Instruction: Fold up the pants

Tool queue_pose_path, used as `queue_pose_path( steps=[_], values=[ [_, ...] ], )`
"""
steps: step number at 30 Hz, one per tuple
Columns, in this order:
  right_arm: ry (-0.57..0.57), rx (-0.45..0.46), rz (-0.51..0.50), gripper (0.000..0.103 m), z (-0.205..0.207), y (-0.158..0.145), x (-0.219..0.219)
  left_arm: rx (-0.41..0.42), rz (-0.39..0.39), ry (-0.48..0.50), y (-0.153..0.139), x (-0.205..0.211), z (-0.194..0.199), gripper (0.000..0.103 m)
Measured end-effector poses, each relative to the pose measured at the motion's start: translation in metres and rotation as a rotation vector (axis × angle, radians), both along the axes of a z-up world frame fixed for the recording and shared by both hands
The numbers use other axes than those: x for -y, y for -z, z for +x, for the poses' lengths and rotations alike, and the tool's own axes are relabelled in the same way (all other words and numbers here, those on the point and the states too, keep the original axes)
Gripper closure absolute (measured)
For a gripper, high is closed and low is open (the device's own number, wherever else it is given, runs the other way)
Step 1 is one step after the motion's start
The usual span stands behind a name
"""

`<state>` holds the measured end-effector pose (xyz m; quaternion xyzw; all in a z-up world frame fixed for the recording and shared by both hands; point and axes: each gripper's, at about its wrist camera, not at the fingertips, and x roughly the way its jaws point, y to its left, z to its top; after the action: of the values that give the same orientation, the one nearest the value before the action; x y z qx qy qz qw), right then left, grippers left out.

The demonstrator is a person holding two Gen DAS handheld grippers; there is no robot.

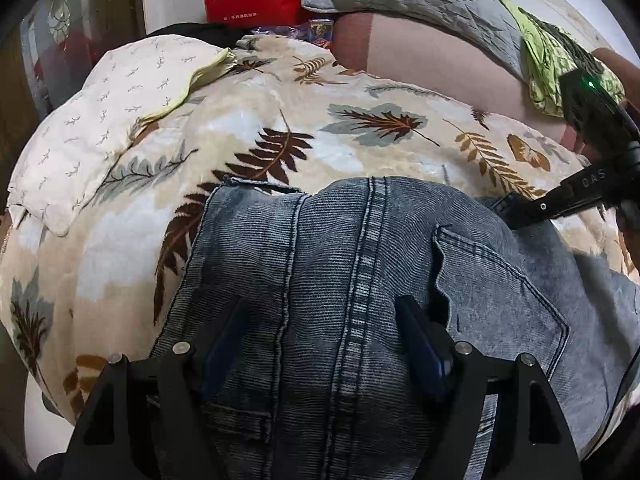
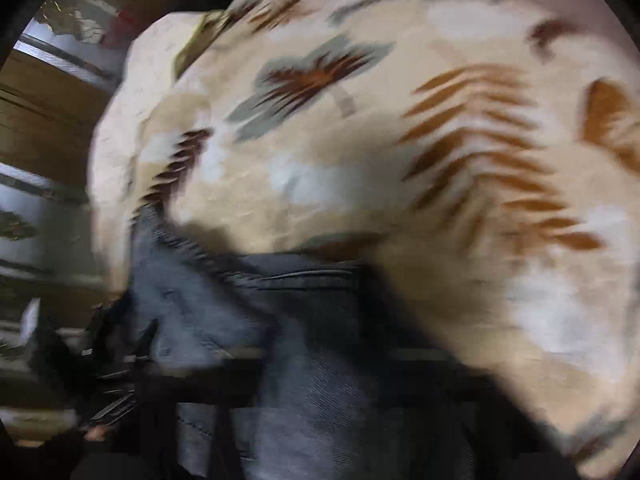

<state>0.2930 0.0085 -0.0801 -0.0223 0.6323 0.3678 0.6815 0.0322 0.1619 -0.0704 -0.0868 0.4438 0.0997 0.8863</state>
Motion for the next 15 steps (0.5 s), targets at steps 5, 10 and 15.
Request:
queue_pose_path(
  steps=[5, 10, 15],
  values=[
    [0.075, 0.133, 0.022, 0.098, 0.009, -0.015, -0.007, 0.013, -0.027, -0.006, -0.002, -0.003, -0.001, 0.025],
    [0.129, 0.095, 0.047, 0.097, 0.015, 0.017, -0.008, 0.195, -0.002, -0.046, -0.037, 0.001, -0.017, 0.025],
    [0.258, 0.166, 0.122, 0.051, -0.006, -0.02, 0.041, 0.057, 0.174, 0.065, -0.014, 0.035, 0.007, 0.02]
  ],
)
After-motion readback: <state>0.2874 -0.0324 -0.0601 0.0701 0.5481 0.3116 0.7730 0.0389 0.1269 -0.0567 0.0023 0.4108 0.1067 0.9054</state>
